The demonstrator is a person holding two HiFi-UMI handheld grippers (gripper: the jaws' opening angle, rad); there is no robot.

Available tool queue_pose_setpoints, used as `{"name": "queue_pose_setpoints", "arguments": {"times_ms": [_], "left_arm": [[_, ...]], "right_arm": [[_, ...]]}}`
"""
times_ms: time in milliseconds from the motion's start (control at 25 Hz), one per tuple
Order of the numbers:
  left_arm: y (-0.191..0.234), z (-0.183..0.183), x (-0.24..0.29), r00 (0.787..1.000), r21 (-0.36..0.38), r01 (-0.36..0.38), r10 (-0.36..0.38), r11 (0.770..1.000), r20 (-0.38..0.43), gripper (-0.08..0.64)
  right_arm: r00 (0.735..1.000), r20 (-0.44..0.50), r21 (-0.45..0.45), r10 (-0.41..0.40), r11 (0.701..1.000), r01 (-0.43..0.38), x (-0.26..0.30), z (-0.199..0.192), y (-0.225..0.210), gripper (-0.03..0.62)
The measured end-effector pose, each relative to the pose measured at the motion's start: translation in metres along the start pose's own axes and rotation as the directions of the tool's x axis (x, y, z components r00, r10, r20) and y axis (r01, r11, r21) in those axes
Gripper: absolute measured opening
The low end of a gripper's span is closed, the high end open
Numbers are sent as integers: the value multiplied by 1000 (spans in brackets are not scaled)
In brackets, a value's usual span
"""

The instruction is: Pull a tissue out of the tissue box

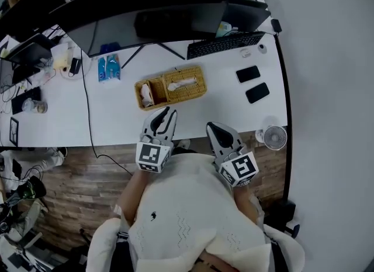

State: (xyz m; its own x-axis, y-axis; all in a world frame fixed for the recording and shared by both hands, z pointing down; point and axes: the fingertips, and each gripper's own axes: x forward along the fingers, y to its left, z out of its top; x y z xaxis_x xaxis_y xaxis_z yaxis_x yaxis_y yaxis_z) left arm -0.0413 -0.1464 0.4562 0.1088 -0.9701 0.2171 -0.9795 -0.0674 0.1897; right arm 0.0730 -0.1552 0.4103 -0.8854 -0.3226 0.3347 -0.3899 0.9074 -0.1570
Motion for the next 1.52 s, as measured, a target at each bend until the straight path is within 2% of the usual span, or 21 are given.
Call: {"name": "queue_pose_setpoints", "arguments": {"times_ms": [640,1000,1280,1520], "left_arm": [[47,-46,48,986,-49,-54,45,997,-160,94],[65,-77,76,963,-152,-76,33,985,-266,98],[74,-97,95,938,-199,-83,9,976,-346,115],[79,-109,109,926,-229,-83,-10,970,-378,118]], "right_arm": [[996,-83,19,40,999,-38,49,-4,-19,2],[992,-119,42,48,998,-43,70,-6,-29,2],[989,-144,74,43,997,-33,81,-11,-37,2],[986,-161,86,47,996,-33,89,-16,-39,2]]}}
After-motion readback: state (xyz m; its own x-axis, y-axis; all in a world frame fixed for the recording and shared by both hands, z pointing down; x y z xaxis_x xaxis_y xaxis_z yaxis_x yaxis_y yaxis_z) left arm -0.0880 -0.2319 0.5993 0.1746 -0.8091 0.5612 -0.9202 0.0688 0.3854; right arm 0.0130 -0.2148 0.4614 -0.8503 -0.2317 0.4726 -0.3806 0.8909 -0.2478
